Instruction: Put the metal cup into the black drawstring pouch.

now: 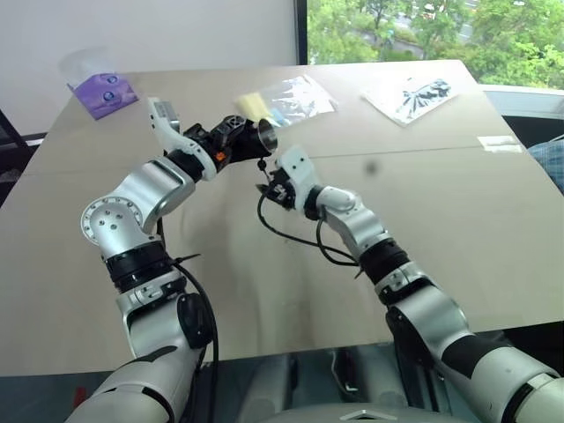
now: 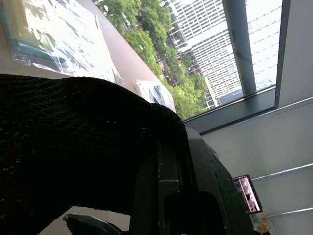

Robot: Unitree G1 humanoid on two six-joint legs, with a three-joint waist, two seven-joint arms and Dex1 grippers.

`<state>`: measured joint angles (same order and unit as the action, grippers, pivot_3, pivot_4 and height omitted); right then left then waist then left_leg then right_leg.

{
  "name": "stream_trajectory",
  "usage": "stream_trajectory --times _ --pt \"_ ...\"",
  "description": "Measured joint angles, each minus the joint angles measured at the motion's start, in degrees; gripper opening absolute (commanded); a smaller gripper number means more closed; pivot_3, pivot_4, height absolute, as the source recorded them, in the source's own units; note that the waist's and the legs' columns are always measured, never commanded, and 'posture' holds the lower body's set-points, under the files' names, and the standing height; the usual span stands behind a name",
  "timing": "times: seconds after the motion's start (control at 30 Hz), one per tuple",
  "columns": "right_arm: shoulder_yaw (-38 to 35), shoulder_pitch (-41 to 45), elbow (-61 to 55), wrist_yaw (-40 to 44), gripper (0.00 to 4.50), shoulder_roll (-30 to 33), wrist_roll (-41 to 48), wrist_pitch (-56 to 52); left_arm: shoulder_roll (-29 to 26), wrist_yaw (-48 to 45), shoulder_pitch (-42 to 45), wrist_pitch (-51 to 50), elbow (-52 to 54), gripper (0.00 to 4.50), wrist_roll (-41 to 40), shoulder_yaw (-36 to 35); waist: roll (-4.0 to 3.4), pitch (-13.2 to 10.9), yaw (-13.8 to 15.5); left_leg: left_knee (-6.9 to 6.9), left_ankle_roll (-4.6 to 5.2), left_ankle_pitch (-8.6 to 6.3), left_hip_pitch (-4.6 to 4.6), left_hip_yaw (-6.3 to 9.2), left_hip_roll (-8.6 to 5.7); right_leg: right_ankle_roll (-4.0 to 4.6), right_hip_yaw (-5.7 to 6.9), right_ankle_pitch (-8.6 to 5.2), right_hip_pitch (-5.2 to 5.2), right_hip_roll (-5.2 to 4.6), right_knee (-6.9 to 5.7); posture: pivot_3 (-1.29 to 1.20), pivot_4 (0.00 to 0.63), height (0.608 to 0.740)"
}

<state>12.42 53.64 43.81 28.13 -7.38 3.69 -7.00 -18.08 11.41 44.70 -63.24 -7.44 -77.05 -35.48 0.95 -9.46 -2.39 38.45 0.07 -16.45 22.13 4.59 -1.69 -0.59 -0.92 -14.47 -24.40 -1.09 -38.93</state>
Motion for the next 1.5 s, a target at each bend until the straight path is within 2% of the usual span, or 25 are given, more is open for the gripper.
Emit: stream_trajectory --times 0.07,0.1,0.17,0.23,0.27,0.47,0.67,0.8,1.0,1.17,1.27,1.3,1.33,1.37,1.5 --pt "-0.81 1.02 2.13 -0.13 2.09 -0.11 -0.09 1.91 -0.1 0.27 0.0 0.08 0.0 0.0 -0.62 0.26 0.0 0.0 -0.14 -0.01 0.0 0.0 0.0 -0.01 0.0 0.0 -0.02 0.0 -0.02 0.01 -0.02 0.0 0.15 0.74" --pt "-1.46 1.46 3.05 -0.32 1.85 -0.15 -0.09 2.81 -0.13 0.39 0.0 0.11 0.01 0.0 -0.84 0.51 0.0 0.0 -0.17 -0.01 0.0 0.0 0.0 -0.02 0.01 0.0 -0.02 0.0 -0.02 0.01 -0.02 0.0 0.15 0.74" --pt "-2.22 2.13 4.2 -0.77 1.2 -0.23 -0.08 3.8 -0.16 0.7 0.0 0.13 0.05 0.0 -1.19 0.9 0.0 0.0 -0.17 -0.01 0.0 0.0 0.0 -0.01 0.01 0.0 -0.02 0.0 -0.03 0.01 -0.02 0.0 0.15 0.74" --pt "-2.72 2.65 5.11 -1.06 0.34 -0.32 -0.04 4.74 -0.2 1.22 -0.07 0.23 0.38 0.0 -1.9 1.35 0.0 0.0 -0.16 -0.01 0.0 0.0 0.01 -0.02 0.01 0.0 -0.03 0.0 -0.03 0.01 -0.02 0.0 0.15 0.74" --pt "-3.04 2.85 5.41 -1.15 0.16 -0.33 -0.04 4.9 -0.2 1.38 -0.22 0.28 0.77 0.0 -2.01 1.42 0.0 0.0 -0.16 -0.01 0.0 0.0 0.01 -0.02 0.01 0.0 -0.03 0.0 -0.03 0.01 -0.02 0.0 0.15 0.74" --pt "-3.88 1.47 2.78 -4.97 0.16 1.21 -1.66 5.14 -0.09 2.98 -3.23 2.1 3.6 0.0 -4.5 1.95 0.0 0.0 -0.07 -0.01 0.0 0.0 0.03 -0.02 0.02 0.0 -0.04 0.0 -0.04 0.0 -0.01 0.0 0.15 0.74" --pt "-3.92 -3.31 -8.36 -9.48 0.16 9.85 -6.55 1.71 0.98 3.5 -7.35 4.23 5.49 0.0 -6.31 2.63 0.0 0.0 0.33 0.08 0.01 0.0 0.24 -0.01 -0.01 0.0 -0.01 0.0 -0.2 -0.04 -0.03 0.0 0.15 0.74" --pt "-3.79 -3.66 -19.16 -10.73 0.16 15.84 -9.69 -2.48 6.42 2.11 -10.48 7.5 7.71 0.0 -7.61 5.15 0.01 0.01 0.02 0.11 0.01 0.0 0.46 -0.02 0.02 0.01 -0.01 0.0 -0.43 0.0 -0.06 0.0 0.15 0.74" --pt "-2.6 -0.88 -27.68 -8.68 0.16 21.36 -11.63 -6.66 11.34 -0.22 -12.46 13.28 10.76 0.0 -10.02 6.97 0.01 0.01 -0.08 0.11 0.01 0.01 0.46 -0.12 0.04 0.01 -0.08 0.01 -0.44 0.02 -0.08 0.0 0.15 0.74" --pt "-1.03 4.37 -30.05 -5.72 0.16 24.63 -12.29 -7.21 11.49 -2.78 -14.07 16.01 11.44 0.0 -10.26 9.24 0.02 0.02 0.23 0.12 0.01 0.01 0.47 -0.11 0.03 0.01 -0.06 0.01 -0.43 0.02 -0.06 0.0 0.15 0.74" --pt "-0.78 7.3 -30.05 -4.29 0.0 26.19 -12.3 -7.38 8.82 -5.19 -15.95 17.17 12.9 0.8 -5.77 11.78 0.02 0.01 0.16 0.1 0.01 0.0 0.47 -0.12 0.02 0.01 -0.08 0.01 -0.44 0.03 -0.06 0.0 0.15 0.74" --pt "-1.1 8.39 -30.06 -3.92 0.0 27.42 -12.31 -7.38 7.94 -5.66 -16.98 17.48 12.95 1.21 -4.45 11.85 0.01 0.01 0.16 0.09 0.01 0.0 0.47 -0.11 0.02 0.01 -0.07 0.01 -0.45 0.03 -0.06 0.0 0.15 0.74" --pt "-1.73 9.41 -30.07 -3.43 0.0 28.62 -12.3 -7.38 7.21 -6.11 -17.98 17.65 12.91 1.81 -3.67 11.77 0.02 0.01 0.23 0.09 0.01 0.01 0.47 -0.08 0.03 0.01 -0.04 0.01 -0.45 0.03 -0.05 0.0 0.15 0.74" --pt "-2.82 11.17 -30.17 -2.64 0.0 30.26 -12.29 -7.37 6.6 -6.55 -18.7 17.67 12.83 2.17 -2.95 11.66 0.02 0.01 0.32 0.09 0.02 0.0 0.48 -0.08 0.03 0.01 -0.04 0.01 -0.45 0.03 -0.04 0.0 0.15 0.74" --pt "-3.09 13.07 -30.67 -0.96 0.0 30.67 -12.24 -6.54 5.46 -8.12 -18.24 17.77 13.04 2.17 -1.77 12.91 0.02 0.02 0.42 0.1 0.02 0.0 0.48 -0.09 0.02 0.01 -0.04 0.01 -0.43 0.01 -0.04 0.0 0.15 0.74"
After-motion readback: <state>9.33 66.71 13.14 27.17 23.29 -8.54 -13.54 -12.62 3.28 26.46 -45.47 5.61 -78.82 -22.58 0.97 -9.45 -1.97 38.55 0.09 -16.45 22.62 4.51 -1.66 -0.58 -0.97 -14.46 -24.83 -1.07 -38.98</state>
